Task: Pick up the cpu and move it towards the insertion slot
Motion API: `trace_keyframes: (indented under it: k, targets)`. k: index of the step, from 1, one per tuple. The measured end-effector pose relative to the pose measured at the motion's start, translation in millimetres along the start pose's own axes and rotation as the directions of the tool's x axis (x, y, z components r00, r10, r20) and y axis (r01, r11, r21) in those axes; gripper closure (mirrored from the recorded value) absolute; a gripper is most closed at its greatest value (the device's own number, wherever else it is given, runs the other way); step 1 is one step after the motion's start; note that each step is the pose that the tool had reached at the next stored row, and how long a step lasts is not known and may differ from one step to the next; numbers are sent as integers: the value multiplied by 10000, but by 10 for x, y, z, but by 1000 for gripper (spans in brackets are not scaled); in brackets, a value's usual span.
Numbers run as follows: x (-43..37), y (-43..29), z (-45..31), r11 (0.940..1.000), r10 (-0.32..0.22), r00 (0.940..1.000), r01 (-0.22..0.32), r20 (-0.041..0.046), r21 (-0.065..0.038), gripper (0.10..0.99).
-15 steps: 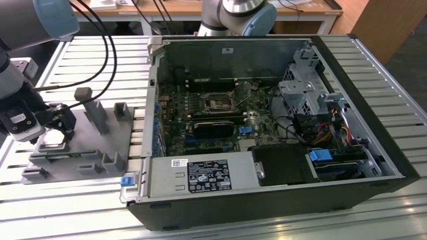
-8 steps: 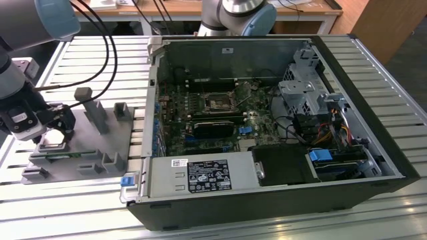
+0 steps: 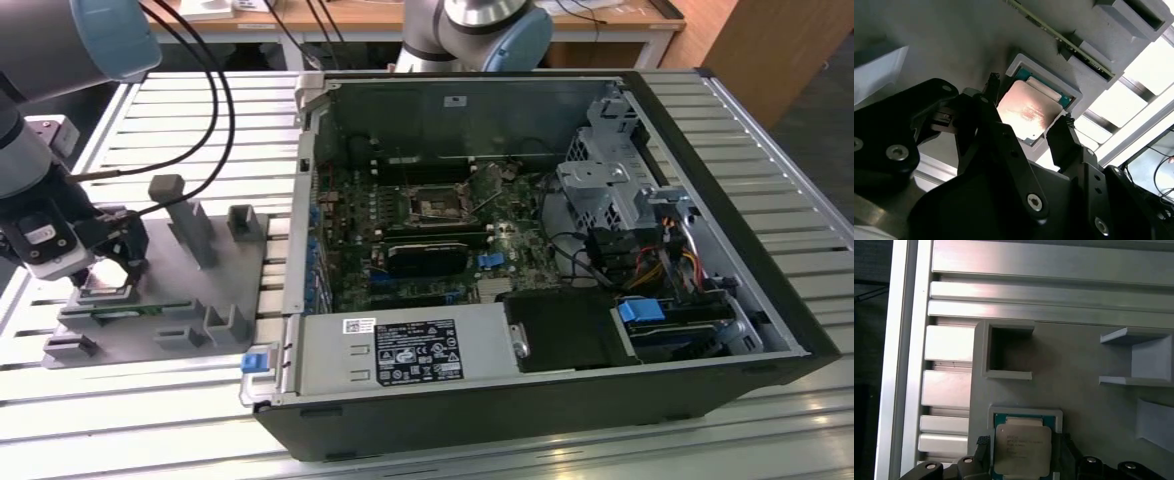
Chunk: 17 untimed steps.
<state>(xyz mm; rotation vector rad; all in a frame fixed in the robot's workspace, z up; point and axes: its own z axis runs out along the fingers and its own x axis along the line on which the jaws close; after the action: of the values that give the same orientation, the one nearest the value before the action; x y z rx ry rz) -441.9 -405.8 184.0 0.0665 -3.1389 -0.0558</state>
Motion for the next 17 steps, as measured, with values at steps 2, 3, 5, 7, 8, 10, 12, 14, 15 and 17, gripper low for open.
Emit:
trace_keyframes:
  k: [2,3,5,7,8,10,12,14,15,17]
  targets:
    - [6,6,3,10000,1,10000,-1,0,-5,427]
    - [9,10,5,10000,1,10000,-1,-1,-8,427]
    - [17,15,11,10000,1,10000,-1,2,-13,427]
    - [32,17,15,10000,1,10000,-1,-2,-13,427]
    - [41,18,17,10000,3,10000,-3,0,-13,427]
    - [52,18,21,10000,13,10000,-13,1,-13,427]
    - [53,18,23,10000,74,10000,-74,2,-13,427]
    - [54,18,25,9999,155,9999,-155,6,-12,427]
    - [53,18,25,9998,189,9998,-189,6,-10,427]
    - [53,13,25,9997,245,9997,-245,8,-9,427]
